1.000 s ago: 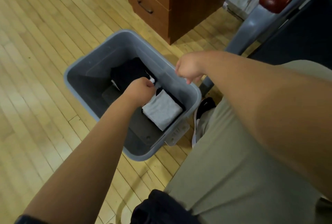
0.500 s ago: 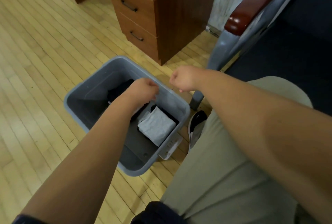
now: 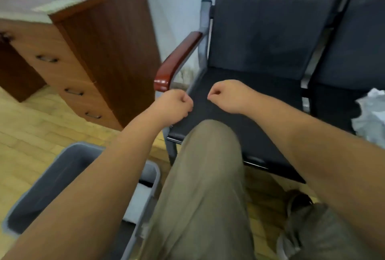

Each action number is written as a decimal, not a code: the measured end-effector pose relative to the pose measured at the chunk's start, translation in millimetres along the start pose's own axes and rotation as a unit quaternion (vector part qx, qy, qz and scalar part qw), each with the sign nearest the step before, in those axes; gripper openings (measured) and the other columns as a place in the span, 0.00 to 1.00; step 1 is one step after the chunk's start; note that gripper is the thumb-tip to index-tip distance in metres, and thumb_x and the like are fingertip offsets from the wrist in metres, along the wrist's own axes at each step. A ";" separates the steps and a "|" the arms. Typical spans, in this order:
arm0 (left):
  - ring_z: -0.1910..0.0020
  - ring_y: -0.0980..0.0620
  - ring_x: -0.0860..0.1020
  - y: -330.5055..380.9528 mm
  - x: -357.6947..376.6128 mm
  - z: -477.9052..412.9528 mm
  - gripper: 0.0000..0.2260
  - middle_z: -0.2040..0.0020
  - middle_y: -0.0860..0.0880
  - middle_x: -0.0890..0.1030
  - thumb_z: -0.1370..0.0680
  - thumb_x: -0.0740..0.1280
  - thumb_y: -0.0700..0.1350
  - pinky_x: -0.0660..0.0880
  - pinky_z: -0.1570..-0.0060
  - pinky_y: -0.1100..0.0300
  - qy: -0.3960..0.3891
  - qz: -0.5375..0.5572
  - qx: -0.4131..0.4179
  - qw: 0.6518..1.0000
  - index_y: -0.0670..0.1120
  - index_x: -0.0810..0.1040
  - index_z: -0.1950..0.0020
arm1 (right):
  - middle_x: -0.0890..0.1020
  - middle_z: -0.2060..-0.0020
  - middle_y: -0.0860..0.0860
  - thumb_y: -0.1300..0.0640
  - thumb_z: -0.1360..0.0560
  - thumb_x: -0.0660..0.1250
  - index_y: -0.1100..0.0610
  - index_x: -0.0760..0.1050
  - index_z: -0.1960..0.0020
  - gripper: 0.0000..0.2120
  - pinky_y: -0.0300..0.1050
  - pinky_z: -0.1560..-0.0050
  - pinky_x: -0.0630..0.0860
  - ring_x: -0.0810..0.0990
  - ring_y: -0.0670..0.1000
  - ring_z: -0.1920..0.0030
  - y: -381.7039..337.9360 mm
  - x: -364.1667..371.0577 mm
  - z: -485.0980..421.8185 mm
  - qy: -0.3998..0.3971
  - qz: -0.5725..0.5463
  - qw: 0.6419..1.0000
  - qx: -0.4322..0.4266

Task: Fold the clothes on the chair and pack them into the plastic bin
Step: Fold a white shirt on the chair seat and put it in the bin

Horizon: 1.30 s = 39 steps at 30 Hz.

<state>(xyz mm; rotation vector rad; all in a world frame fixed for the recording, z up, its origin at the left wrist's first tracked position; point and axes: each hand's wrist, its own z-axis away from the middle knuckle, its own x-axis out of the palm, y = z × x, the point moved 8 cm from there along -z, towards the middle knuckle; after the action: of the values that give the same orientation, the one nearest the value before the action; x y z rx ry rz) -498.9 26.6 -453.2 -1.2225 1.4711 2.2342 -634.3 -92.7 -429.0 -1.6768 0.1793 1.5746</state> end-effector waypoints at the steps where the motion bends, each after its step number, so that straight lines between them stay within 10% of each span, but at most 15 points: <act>1: 0.53 0.47 0.86 25.5 15.9 -7.5 0.07 0.54 0.48 0.87 0.19 0.66 0.47 0.84 0.46 0.44 -0.019 -0.016 0.021 0.999 0.49 0.84 0.52 | 0.84 0.51 0.45 0.51 0.17 0.62 0.49 0.84 0.45 0.11 0.46 0.50 0.78 0.82 0.49 0.50 29.9 -15.2 10.1 0.011 -0.021 0.999 0.030; 10: 0.53 0.58 0.86 208.0 174.6 -54.8 0.05 0.52 0.56 0.87 0.22 0.68 0.53 0.84 0.46 0.47 -0.194 -0.083 0.178 0.961 0.58 0.84 0.51 | 0.87 0.50 0.51 0.52 0.18 0.65 0.53 0.84 0.48 0.10 0.49 0.56 0.82 0.86 0.52 0.52 278.8 -67.4 105.5 0.106 -0.195 0.933 0.285; 16: 0.53 0.58 0.86 264.8 288.4 -58.3 0.05 0.51 0.55 0.87 0.19 0.68 0.50 0.83 0.46 0.49 -0.280 -0.071 0.228 0.930 0.56 0.83 0.49 | 0.86 0.50 0.60 0.55 0.20 0.63 0.62 0.84 0.46 0.14 0.61 0.43 0.83 0.86 0.62 0.47 364.3 -89.0 141.8 0.151 -0.144 0.906 0.368; 24: 0.49 0.56 0.82 258.0 388.9 -44.8 0.05 0.51 0.57 0.83 0.17 0.68 0.48 0.79 0.45 0.58 -0.336 -0.125 0.269 0.894 0.54 0.82 0.44 | 0.79 0.45 0.56 0.58 0.13 0.56 0.60 0.75 0.50 0.12 0.46 0.39 0.71 0.74 0.54 0.47 456.6 -63.1 188.1 0.019 0.026 0.896 0.442; 31: 0.49 0.58 0.81 244.5 396.1 -44.1 0.04 0.51 0.58 0.83 0.17 0.68 0.48 0.78 0.44 0.58 -0.348 -0.152 0.274 0.884 0.55 0.82 0.44 | 0.74 0.33 0.55 0.57 0.19 0.57 0.51 0.78 0.31 0.19 0.53 0.31 0.72 0.73 0.61 0.34 483.6 -25.4 199.2 -0.077 0.113 0.886 0.442; 36: 0.49 0.59 0.81 248.1 392.1 -43.8 0.05 0.52 0.58 0.84 0.17 0.67 0.49 0.77 0.48 0.61 -0.341 -0.142 0.267 0.890 0.56 0.82 0.43 | 0.76 0.45 0.57 0.60 0.20 0.57 0.59 0.73 0.57 0.10 0.50 0.44 0.72 0.74 0.57 0.44 489.0 -47.8 205.7 0.035 0.062 0.880 0.470; 39: 0.50 0.59 0.82 248.8 388.8 -41.5 0.05 0.51 0.57 0.84 0.17 0.68 0.48 0.77 0.49 0.62 -0.339 -0.129 0.263 0.894 0.56 0.82 0.43 | 0.72 0.36 0.56 0.55 0.19 0.60 0.58 0.80 0.44 0.12 0.55 0.38 0.74 0.73 0.61 0.35 499.2 -71.1 217.7 0.126 0.047 0.875 0.465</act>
<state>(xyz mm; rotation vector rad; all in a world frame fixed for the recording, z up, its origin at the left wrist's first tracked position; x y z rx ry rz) -865.1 -229.8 -575.2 -0.3722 1.3668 1.6512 -1116.9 -315.6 -567.3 -1.0748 0.9974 1.0292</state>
